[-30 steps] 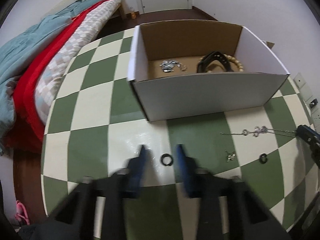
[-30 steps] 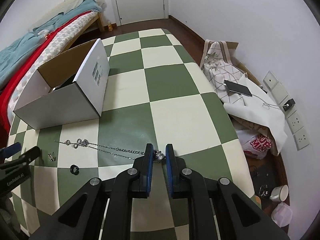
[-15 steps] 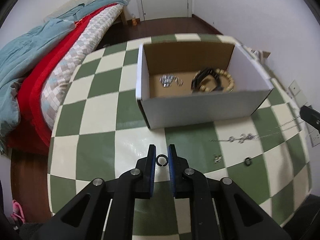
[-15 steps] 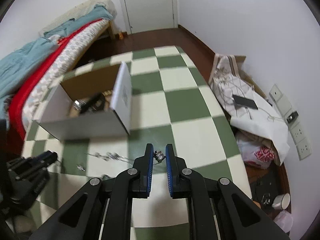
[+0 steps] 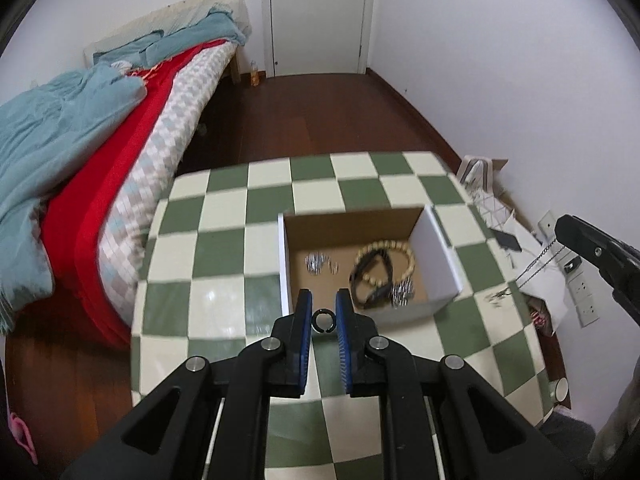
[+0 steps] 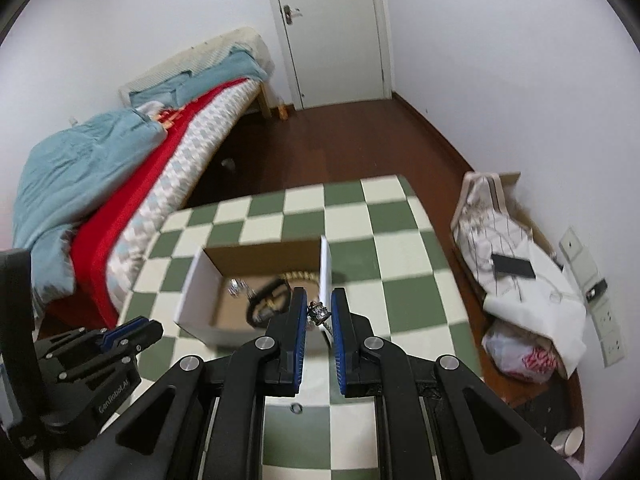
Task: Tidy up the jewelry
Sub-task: 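Lift the charm and ring and carry them toward the box, then open both grippers to drop the charm and ring into the box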
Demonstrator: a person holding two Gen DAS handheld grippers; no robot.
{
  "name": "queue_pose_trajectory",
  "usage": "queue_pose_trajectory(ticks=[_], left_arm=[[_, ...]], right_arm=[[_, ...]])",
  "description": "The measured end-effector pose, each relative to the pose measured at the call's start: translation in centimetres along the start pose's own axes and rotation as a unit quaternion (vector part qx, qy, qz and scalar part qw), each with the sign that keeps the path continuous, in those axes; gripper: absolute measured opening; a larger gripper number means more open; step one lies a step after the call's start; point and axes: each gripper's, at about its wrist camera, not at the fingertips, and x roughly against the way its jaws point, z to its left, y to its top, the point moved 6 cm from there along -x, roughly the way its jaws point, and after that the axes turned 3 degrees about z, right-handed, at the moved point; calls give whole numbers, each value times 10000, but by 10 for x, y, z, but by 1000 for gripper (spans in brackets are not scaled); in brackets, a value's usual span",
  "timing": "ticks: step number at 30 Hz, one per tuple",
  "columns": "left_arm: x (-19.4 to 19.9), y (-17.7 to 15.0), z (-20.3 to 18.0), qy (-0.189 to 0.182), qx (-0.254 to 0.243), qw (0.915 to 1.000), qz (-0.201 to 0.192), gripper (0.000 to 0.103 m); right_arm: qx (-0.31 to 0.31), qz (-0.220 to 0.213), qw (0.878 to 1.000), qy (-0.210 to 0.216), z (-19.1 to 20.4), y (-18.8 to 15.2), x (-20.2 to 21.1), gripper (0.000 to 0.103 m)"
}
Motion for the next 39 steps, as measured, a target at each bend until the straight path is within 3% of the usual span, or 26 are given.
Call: queue_pose_trajectory(ticks=[7, 13, 25, 34, 36, 38, 39], left_arm=[[7, 37, 4, -142, -55, 9999, 36, 9], [-20, 60, 15, -348, 119, 9984, 425, 9], [-110, 35, 16, -783, 421, 9821, 1663, 10], [-135, 27, 14, -753, 433, 9756, 2017, 11], [-135, 29, 16, -724, 465, 9764, 1983, 16], [-133, 32, 20, -651, 493, 9778, 1930, 37], [-130, 34, 23, -694, 562, 9785, 1859, 41]], right_arm=[[138, -247, 9995, 152, 12, 44, 27, 13], [336, -394, 9983, 268, 29, 80, 37, 13], [352, 271, 9983, 372, 38, 88, -42, 13], [318, 809, 9954, 408, 41, 81, -101, 13], [284, 1056, 9930, 442, 41, 73, -118, 13], [179, 1310, 9899, 510, 39, 65, -132, 13], [119, 1407, 9887, 504, 37, 62, -138, 13]])
